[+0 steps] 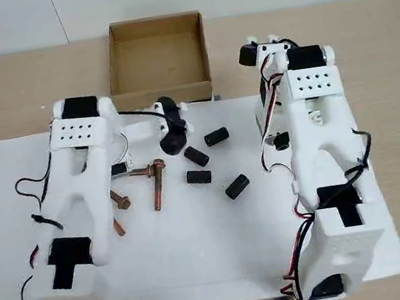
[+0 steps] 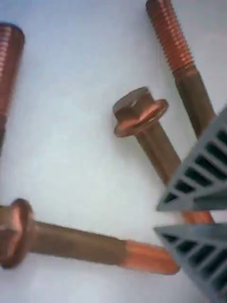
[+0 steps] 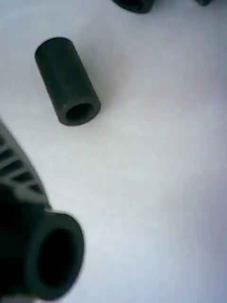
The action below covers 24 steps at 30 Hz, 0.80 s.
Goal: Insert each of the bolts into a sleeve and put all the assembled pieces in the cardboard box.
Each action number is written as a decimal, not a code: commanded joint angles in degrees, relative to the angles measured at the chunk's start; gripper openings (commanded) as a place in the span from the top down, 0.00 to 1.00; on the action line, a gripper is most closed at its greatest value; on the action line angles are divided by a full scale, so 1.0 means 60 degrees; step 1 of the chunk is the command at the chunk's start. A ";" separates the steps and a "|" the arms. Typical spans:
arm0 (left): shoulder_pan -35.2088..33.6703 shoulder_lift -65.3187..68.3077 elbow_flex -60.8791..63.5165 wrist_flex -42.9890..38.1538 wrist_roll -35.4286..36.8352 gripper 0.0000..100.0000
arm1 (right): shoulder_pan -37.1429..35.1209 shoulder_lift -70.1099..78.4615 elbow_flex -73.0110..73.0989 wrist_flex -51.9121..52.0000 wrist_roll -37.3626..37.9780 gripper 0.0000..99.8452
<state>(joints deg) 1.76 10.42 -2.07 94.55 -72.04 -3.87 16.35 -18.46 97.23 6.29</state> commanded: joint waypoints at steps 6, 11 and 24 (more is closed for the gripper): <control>0.0103 0.0498 -0.0403 -0.1201 -0.0571 0.99 | 0.0037 -0.0623 -0.0059 -0.0037 0.0103 0.99; 0.0278 0.0689 -0.0403 -0.0850 -0.0703 0.99 | 0.0051 -0.0623 -0.0059 -0.0037 0.0103 0.99; 0.0527 0.0879 -0.0388 -0.0469 -0.0703 0.92 | 0.0037 -0.0608 -0.0059 -0.0125 0.0088 0.99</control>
<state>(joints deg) 4.48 15.25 -2.15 91.47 -73.71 -3.87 16.35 -18.46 96.79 6.29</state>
